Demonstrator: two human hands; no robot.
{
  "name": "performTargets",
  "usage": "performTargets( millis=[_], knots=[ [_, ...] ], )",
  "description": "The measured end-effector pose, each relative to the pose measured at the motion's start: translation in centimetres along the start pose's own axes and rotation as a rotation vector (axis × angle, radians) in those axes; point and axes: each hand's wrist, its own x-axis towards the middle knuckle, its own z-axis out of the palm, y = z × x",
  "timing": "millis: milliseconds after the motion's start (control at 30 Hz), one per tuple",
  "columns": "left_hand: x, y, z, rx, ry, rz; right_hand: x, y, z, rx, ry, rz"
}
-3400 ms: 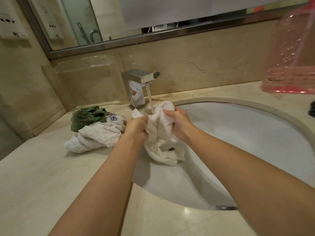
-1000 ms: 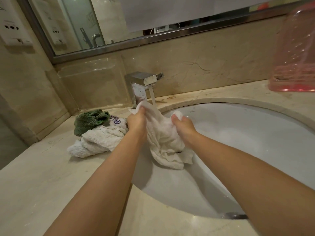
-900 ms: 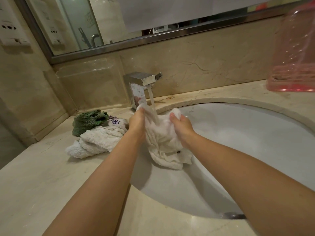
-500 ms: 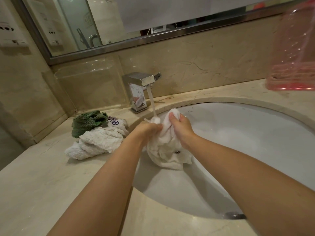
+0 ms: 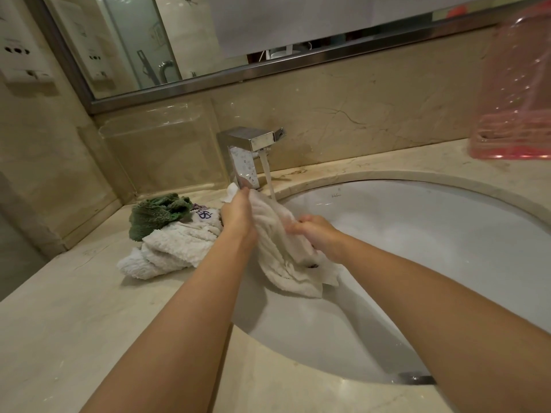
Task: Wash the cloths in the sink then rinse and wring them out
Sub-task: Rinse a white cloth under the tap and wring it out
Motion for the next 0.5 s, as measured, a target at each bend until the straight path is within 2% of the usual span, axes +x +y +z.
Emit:
performTargets(
  millis=[67, 133, 200, 333, 433, 500],
  knots=[
    [-0.6, 0.3, 0.1, 0.037, 0.012, 0.037, 0.4, 0.5, -0.3, -0.083, -0.021, 0.03],
    [-1.5, 0.1, 0.2, 0.153, -0.044, 0.109, 0.5, 0.8, -0.4, -0.137, 0.046, 0.041],
    [-2.5, -0.4, 0.0, 0.379, -0.115, 0.172, 0.7, 0.7, -0.7, -0.076, 0.159, -0.003],
    [-2.9, -1.2, -0.4, 0.854, -0.206, 0.157, 0.6, 0.4, -1.4, 0.136, 0.327, -0.101],
    [-2.9, -1.1, 0.0, 0.895, -0.174, 0.193, 0.6, 0.3, -1.5, 0.196, 0.413, -0.118],
    [-2.6, -1.0, 0.4, 0.746, -0.149, 0.17, 0.6, 0.4, -1.5, 0.202, 0.447, -0.107]
  ],
)
